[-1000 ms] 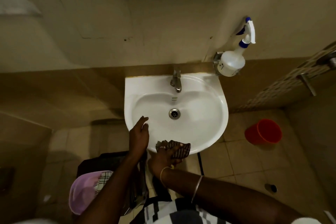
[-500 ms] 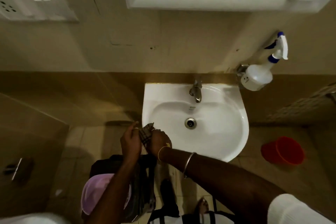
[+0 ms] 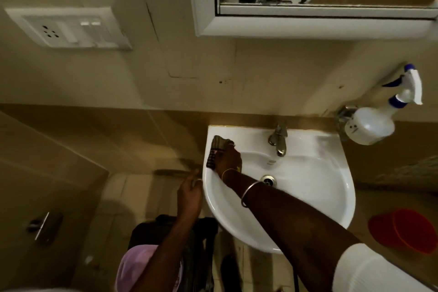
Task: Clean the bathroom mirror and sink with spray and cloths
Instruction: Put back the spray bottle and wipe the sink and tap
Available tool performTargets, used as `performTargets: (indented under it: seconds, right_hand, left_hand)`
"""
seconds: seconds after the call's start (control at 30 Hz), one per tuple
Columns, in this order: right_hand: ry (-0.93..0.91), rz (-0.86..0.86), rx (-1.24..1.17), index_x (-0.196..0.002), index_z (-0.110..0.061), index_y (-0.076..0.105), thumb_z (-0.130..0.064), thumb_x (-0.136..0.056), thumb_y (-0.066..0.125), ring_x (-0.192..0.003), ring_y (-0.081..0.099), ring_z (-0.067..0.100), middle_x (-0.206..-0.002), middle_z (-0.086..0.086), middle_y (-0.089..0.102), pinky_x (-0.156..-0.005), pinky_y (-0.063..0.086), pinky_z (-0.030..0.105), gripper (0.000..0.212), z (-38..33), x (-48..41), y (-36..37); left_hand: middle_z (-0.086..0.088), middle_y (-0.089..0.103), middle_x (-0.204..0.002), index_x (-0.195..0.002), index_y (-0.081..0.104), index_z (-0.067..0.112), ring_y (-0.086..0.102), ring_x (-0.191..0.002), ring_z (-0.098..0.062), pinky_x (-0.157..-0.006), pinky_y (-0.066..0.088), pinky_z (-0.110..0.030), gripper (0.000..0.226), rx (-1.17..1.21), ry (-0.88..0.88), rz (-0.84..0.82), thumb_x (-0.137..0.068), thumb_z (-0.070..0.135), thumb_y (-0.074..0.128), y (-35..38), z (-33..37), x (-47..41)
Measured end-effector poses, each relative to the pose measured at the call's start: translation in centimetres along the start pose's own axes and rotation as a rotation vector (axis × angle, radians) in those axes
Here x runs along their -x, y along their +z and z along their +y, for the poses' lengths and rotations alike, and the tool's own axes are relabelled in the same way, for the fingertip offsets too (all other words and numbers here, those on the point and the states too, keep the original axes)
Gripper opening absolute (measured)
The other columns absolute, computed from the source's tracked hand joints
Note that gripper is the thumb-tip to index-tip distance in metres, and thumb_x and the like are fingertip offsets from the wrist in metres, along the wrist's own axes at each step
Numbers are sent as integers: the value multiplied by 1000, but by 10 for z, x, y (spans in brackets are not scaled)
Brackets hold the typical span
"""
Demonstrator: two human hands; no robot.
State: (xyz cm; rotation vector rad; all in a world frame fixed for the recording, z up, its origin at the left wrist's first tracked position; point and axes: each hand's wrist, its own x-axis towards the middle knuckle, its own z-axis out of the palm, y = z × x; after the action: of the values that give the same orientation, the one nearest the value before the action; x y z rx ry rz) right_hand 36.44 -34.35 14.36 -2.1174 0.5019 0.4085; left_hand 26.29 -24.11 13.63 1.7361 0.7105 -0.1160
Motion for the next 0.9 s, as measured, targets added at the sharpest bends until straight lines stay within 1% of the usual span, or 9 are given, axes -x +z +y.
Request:
performTargets:
  seconds: [0.1,0.2,0.3,0.37,0.43,0.57,0.7,0.8,0.9]
  right_hand:
    - [33,57,-104,-127,-21,61,-34,-98,57,-110,68,31,-120,8,71,-98,54,40,32,6,-13,-3]
    - [-8,47,-215,-123,-38,59,-50,-84,63,-107,70,30,-116,1,72,-92,59,51,41,43,-47,8]
    - [-19,67,-354,-118,-47,61,-49,-80,72,-99,72,22,-109,-5,74,-88,61,46,39,34,-23,-20]
    - [-61,87,-410,-127,-36,62,-44,-86,75,-95,73,16,-104,-4,75,-86,62,38,43,19,9,-47]
    - [-141,88,-424,-128,-30,61,-45,-87,76,-91,72,12,-99,-4,76,-82,61,33,46,18,28,-64]
    - [-211,108,-423,-121,-34,64,-52,-82,79,-86,73,9,-95,-6,76,-77,60,29,45,25,53,-83]
    - [-238,135,-395,-122,-32,65,-53,-82,79,-87,72,7,-95,-7,77,-68,51,18,47,33,69,-106]
    - [-249,117,-446,-127,-33,61,-54,-78,82,-87,71,9,-98,-9,76,-75,56,25,57,43,73,-121]
    - [-230,94,-522,-129,-37,58,-70,-67,81,-99,66,13,-107,-9,70,-87,60,40,74,60,80,-130]
  left_hand:
    - [-4,63,-133,-140,59,16,55,-110,-12,-92,40,-24,42,-28,17,-13,-99,7,53,3,6,3]
    - [-1,64,-126,-138,60,14,58,-109,-15,-92,43,-27,39,-6,25,-31,-99,10,55,6,20,7]
    - [-1,63,-135,-138,60,14,58,-125,-22,-104,46,-35,39,26,33,-70,-100,20,61,14,39,7]
    - [-5,63,-136,-137,61,12,57,-127,-23,-104,45,-34,39,83,49,-102,-100,25,62,23,56,10]
    - [-7,68,-128,-131,65,10,61,-122,-24,-96,46,-30,37,121,79,-124,-100,29,62,31,75,14]
    - [-4,78,-96,-97,77,20,73,-99,-24,-89,56,-36,18,206,87,-199,-97,35,66,42,100,20]
    - [-9,78,-93,-95,74,9,74,-90,-24,-78,58,-31,22,201,111,-279,-97,30,67,51,116,39]
    - [-12,77,-95,-92,72,11,72,-92,-28,-78,57,-36,19,212,114,-281,-97,28,65,58,125,53]
    - [-14,76,-103,-101,70,11,73,-98,-33,-87,58,-45,22,278,84,-273,-99,31,61,63,130,68]
